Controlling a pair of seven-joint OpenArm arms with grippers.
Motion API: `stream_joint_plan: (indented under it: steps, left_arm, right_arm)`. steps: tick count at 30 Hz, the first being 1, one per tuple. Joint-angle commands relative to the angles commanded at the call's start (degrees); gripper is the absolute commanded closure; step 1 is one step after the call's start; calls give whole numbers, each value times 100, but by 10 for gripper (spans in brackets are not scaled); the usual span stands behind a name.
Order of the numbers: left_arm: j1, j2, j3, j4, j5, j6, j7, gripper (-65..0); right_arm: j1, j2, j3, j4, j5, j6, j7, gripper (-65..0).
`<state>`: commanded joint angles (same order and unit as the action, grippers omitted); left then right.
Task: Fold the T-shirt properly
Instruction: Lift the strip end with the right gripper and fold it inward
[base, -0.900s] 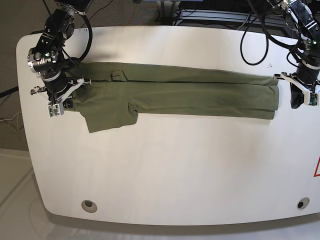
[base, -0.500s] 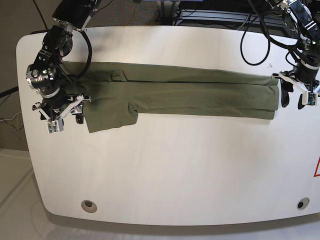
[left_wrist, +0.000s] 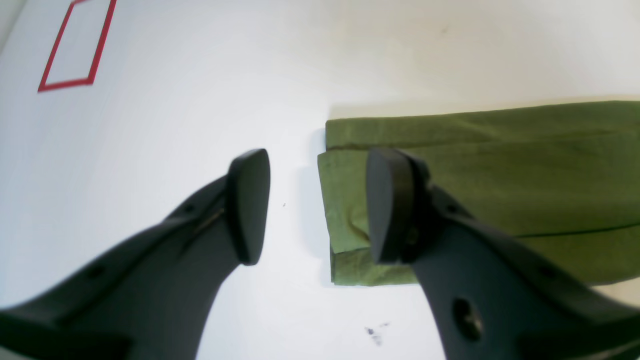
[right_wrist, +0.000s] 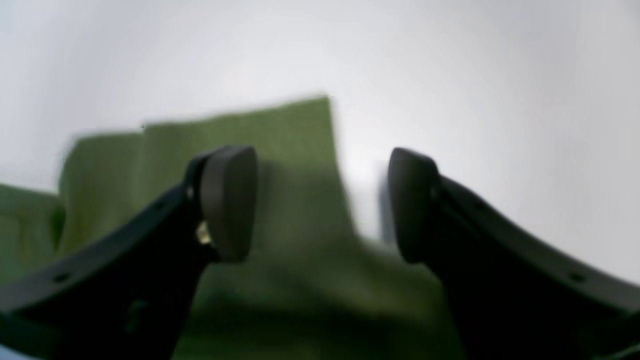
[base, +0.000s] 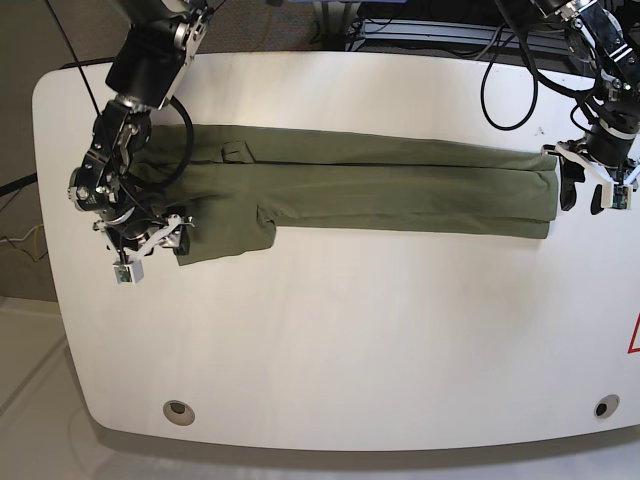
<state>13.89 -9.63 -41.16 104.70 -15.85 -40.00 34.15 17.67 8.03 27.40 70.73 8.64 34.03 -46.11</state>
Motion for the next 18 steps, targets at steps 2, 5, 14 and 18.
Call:
stream_joint_plan:
  steps: [2, 5, 14, 18]
  left_arm:
    - [2, -4, 3, -16, -14, 6, -8, -250]
    - [3, -8, 11, -20, -16, 18, -18, -229]
    - [55, -17, -7, 59, -29, 65, -61, -224]
    - [69, -12, -14, 52, -40, 72, -51, -256]
  right_arm:
    - [87, 2, -34, -163, -20, 11, 101, -411]
    - [205, -4, -106, -385, -68, 17, 288, -415]
    - [540, 16, -111, -1194, -244, 102, 903, -415]
    - [581, 62, -80, -1391, -255, 116, 998, -416]
